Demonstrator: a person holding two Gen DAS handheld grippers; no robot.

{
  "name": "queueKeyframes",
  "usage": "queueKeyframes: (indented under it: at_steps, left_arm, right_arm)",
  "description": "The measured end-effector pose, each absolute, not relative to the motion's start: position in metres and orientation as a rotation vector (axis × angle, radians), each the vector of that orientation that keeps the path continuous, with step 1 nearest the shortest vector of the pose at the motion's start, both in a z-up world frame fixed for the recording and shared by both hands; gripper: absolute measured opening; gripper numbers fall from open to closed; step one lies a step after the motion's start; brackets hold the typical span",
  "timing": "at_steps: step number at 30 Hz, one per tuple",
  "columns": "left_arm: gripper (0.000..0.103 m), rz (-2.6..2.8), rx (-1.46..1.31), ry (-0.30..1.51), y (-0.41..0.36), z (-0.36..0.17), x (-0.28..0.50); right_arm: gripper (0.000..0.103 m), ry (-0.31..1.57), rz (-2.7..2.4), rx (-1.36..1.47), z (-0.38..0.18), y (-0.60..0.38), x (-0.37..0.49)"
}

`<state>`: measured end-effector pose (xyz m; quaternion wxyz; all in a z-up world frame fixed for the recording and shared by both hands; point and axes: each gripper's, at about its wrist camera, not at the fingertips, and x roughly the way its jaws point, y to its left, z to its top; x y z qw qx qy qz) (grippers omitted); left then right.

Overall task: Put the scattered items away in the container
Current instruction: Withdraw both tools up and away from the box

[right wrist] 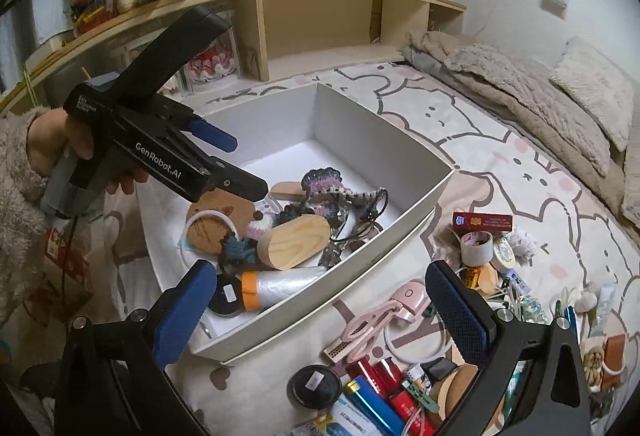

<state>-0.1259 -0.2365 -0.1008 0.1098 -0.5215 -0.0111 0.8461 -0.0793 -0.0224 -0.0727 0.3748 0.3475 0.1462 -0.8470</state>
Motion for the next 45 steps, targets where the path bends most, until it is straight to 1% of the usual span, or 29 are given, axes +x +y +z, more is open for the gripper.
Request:
queueKeyframes:
  at_steps: [5,15,22,26,31,37,41,45]
  left_arm:
    - [0.099,2.518,-1.492,-0.049,-0.235,-0.091,-0.114]
    - [0.099,2.613,-1.386,-0.026,-0.226,-0.069,-0.086]
    - [0.099,2.675,-1.278,-0.077,-0.223,-0.047,-0.067]
    - [0.099,2.721,-1.193,-0.176,-0.226,-0.033,-0.053]
    - [0.099,2.785,-1.095,-0.218,-0.226,-0.017,-0.035]
    - [0.099,2.849,-0.999,-0.213,-0.224,-0.005,-0.011]
    - [0.099,2.899,-0.929,-0.153,-0.217,0.001,0.006]
    - [0.099,2.925,-0.885,-0.106,-0.206,0.001,0.022]
  right_arm:
    - [0.103,0.356,-2.188,0.869,-0.066,-0.018,-0.071]
    - [0.103,0.327,-2.234,0.851,-0.059,-0.009,-0.057]
    - [0.103,0.290,-2.274,0.815,-0.049,0.002,-0.047]
    - [0.103,0.259,-2.313,0.789,-0.042,0.011,-0.044]
    - [0.103,0.201,-2.343,0.777,-0.035,0.027,-0.040]
    - [0.103,0.185,-2.397,0.741,-0.032,0.045,-0.028]
    - [0.103,0.154,-2.419,0.713,-0.028,0.059,-0.019]
    - [0.103,0.161,-2.442,0.699,-0.024,0.069,-0.011]
